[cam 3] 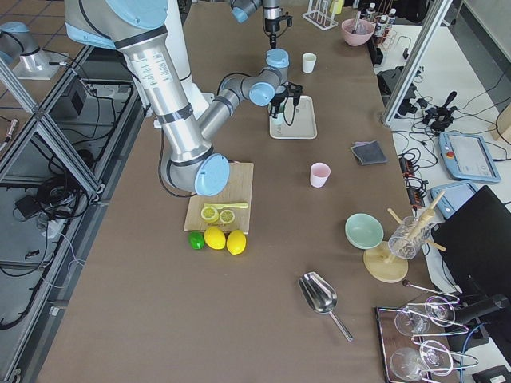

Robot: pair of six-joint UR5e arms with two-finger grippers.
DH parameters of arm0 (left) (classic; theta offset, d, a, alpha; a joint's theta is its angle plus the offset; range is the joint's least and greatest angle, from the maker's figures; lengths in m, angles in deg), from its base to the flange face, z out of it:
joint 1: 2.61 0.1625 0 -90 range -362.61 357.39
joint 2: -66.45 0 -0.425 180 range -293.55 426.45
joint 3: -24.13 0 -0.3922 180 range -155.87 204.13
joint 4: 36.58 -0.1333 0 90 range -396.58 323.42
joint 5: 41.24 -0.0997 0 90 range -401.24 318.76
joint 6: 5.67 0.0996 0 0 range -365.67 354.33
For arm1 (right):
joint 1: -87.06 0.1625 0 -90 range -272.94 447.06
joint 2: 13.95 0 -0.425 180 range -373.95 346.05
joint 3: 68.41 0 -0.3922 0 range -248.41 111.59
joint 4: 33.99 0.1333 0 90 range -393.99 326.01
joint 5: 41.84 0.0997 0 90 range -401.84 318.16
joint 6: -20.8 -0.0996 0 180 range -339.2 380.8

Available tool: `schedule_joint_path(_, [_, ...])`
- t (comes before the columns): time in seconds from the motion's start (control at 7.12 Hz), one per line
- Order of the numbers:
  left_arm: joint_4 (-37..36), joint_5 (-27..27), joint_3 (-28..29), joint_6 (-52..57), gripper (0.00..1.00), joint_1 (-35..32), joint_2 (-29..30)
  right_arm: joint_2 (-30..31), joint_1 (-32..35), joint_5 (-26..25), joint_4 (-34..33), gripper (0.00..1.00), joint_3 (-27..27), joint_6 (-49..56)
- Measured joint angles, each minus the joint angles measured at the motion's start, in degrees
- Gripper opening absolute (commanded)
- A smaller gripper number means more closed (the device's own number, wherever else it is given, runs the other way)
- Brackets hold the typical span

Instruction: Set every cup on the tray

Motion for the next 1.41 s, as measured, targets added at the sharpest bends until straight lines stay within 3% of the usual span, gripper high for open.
schedule_joint_path(0.7, [-1.4, -0.2, 0.0, -2.2, 0.00, 0.2, 3.3, -3.5, -0.2, -1.5, 1.0, 0.00, -7.6, 0.7])
schedule_joint_path(0.84, [-1.8, -0.2, 0.0, -2.2, 0.00, 0.2, 3.7, -3.7, -0.2, -1.6, 2.3, 0.30, -8.9, 0.7])
schedule_joint_path(0.98, [-2.8, -0.3, -0.1, -2.3, 0.00, 0.3, 4.5, -3.8, 0.0, -1.7, 3.9, 0.99, -9.9, 0.4])
schedule_joint_path(1.41, [-7.0, -3.0, 1.4, -5.7, 0.00, 2.1, 10.5, -4.1, 3.3, 1.9, 5.2, 1.00, -10.1, 0.6])
